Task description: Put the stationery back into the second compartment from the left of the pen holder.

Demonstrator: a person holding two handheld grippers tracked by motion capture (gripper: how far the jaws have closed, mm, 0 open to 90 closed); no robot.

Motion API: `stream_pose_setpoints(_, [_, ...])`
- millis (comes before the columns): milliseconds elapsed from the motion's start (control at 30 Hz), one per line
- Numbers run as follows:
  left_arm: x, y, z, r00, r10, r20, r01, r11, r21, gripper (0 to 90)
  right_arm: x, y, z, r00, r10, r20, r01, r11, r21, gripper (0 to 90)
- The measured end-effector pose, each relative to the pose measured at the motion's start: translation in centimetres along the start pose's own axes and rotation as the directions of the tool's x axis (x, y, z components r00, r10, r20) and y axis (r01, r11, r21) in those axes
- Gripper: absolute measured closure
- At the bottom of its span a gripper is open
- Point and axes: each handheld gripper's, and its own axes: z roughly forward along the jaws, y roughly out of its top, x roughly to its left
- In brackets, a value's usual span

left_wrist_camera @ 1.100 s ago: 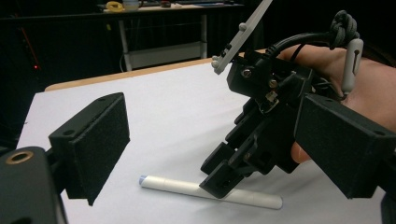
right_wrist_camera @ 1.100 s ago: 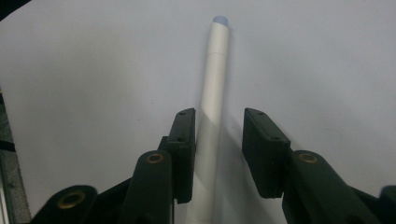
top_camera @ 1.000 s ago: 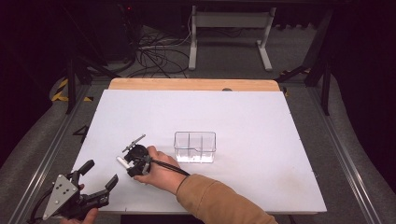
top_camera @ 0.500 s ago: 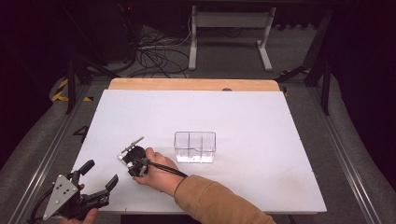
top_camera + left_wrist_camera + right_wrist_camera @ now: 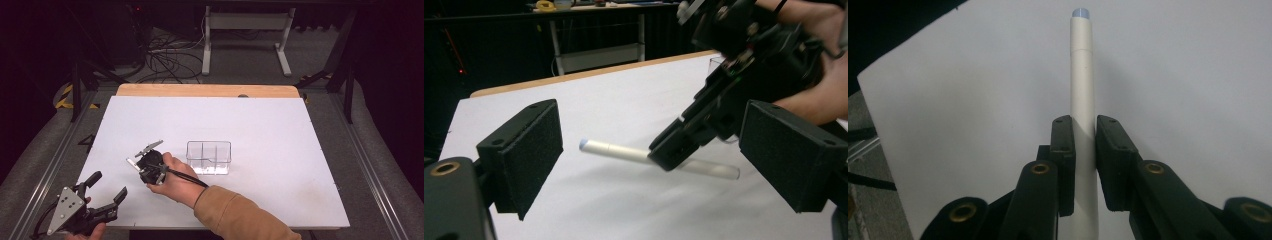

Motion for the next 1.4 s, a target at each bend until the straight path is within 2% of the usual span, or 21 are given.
stream_pose_setpoints(300, [0.0, 0.0, 0.2, 1.0, 0.002, 0.002, -0.002, 1.0, 0.0, 11.3, -0.8, 0.1, -3.0, 0.9999, 0.013, -0.009, -0.013, 0.998, -0.069, 79.2])
stream_pose_setpoints(500, [0.0, 0.1, 0.6, 0.9999, 0.005, 0.01, -0.005, 1.0, 0.001, 11.2, -1.5, 0.2, -5.1, 0.9991, 0.024, -0.036, -0.029, 0.99, -0.137, 79.2])
stream_pose_setpoints(633, [0.0, 0.1, 0.8, 0.9998, 0.006, 0.016, -0.006, 1.0, 0.0, 11.3, -1.8, 0.2, -6.1, 0.999, 0.029, -0.035, -0.035, 0.985, -0.167, 79.2])
stream_pose_setpoints(767, [0.0, 0.2, 0.9, 0.9998, 0.006, 0.021, -0.006, 1.0, 0.003, 11.3, -2.0, 0.1, -6.8, 0.999, 0.028, -0.036, -0.034, 0.981, -0.189, 79.2])
stream_pose_setpoints(900, [-0.1, 0.2, 1.1, 0.9997, 0.005, 0.023, -0.005, 1.0, -0.001, 11.3, -2.4, 0.0, -7.9, 0.9992, -0.003, -0.04, -0.006, 0.976, -0.22, 79.2])
stream_pose_setpoints(1067, [-0.1, 0.2, 1.2, 0.9996, 0.005, 0.029, -0.005, 1.0, 0.003, 11.4, -3.2, -0.2, -9.2, 0.9987, -0.026, -0.044, 0.013, 0.962, -0.273, 79.2])
stream_pose_setpoints(1267, [-0.1, 0.2, 1.3, 0.9996, 0.007, 0.028, -0.008, 1.0, 0.004, 11.4, -4.1, -0.7, -10.9, 0.9958, -0.084, -0.036, 0.065, 0.931, -0.36, 79.2])
stream_pose_setpoints(1400, [-0.1, 0.2, 1.3, 0.9996, 0.009, 0.028, -0.01, 0.9999, 0.004, 11.5, -4.8, -1.0, -11.8, 0.9941, -0.1, -0.042, 0.074, 0.909, -0.409, 79.2])
